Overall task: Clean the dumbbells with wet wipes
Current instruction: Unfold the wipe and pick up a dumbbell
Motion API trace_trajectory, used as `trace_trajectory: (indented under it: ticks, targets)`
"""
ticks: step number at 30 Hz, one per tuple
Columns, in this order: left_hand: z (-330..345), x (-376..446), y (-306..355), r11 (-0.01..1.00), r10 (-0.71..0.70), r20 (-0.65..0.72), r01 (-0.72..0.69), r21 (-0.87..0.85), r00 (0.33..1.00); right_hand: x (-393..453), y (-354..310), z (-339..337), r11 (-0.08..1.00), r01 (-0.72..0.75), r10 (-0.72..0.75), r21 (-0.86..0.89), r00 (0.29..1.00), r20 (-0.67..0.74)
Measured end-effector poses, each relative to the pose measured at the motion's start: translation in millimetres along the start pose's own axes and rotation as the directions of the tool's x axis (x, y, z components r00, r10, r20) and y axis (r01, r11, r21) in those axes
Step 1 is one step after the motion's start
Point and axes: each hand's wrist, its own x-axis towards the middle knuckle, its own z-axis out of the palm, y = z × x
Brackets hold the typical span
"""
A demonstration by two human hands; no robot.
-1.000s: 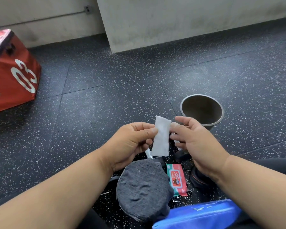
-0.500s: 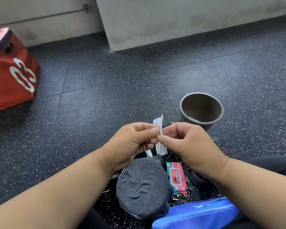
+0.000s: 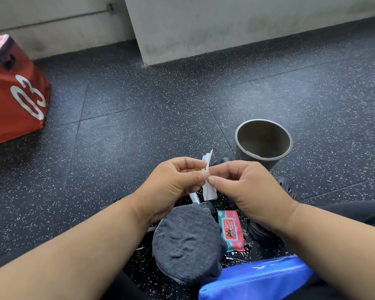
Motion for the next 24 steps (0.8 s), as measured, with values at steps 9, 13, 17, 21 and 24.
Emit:
trace_trajectory:
  ticks: [9, 13, 17, 21, 24]
  targets:
    - [2.2, -3.0, -3.4, 0.957, 0.187, -0.006, -0.181, 0.226, 0.982, 5.7, 1.9, 0.8, 0.989, -0.097, 0.096, 0.112, 0.995, 0.011]
    - [4.8, -4.5, -4.5, 0.943, 0.209, -0.006, -0.2, 0.264, 0.978, 8.4, 3.8, 1.4, 0.983, -0.137, 0.139, 0.124, 0.99, 0.0]
    - [4.9, -5.0, -3.5, 0.938, 0.206, -0.001, -0.197, 0.286, 0.979, 8.8, 2.8, 2.3, 0.981, -0.144, 0.146, 0.132, 0.989, -0.005]
    - [4.7, -5.3, -3.9, 0.93, 0.208, 0.012, -0.201, 0.309, 0.978, 7.7, 2.7, 1.8, 0.991, -0.107, 0.11, 0.082, 0.994, -0.025]
    - [4.2, -4.5, -4.2, 0.913, 0.227, 0.014, -0.218, 0.345, 0.974, 4.7, 0.5, 2.8, 0.992, -0.087, 0.09, 0.09, 0.995, -0.033]
